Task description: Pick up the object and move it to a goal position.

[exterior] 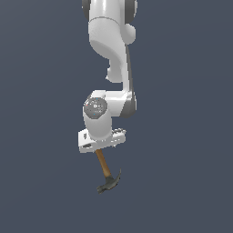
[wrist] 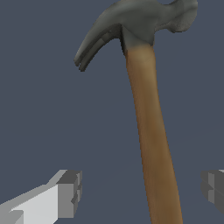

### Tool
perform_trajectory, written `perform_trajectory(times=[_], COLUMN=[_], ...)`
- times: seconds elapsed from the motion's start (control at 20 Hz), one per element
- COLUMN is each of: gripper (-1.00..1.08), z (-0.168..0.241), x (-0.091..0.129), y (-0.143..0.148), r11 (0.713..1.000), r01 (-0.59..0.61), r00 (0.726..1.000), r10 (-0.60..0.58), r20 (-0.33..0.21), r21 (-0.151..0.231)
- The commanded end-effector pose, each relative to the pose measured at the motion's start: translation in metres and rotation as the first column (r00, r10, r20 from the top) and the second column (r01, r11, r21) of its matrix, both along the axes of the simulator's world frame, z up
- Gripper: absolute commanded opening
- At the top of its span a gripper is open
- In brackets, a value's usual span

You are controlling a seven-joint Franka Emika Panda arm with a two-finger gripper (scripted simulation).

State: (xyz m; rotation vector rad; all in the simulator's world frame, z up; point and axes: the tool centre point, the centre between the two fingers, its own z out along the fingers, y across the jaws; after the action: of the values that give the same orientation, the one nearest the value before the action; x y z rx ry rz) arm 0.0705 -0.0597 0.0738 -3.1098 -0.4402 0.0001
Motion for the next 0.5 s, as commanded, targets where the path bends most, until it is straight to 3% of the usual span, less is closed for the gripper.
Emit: perform_trajectory(times=[0.0, 0.45], gripper=[1.0, 1.0], z=[-0.005, -0.016], x=[0.002, 0.002], y=[-0.004, -0.005], r11=[1.0, 1.0], r01=[-0.012, -0.012], r00=[1.0, 1.0], r10=[0.012, 0.012], r20=[0.0, -0.001], r21=[-0.001, -0.001])
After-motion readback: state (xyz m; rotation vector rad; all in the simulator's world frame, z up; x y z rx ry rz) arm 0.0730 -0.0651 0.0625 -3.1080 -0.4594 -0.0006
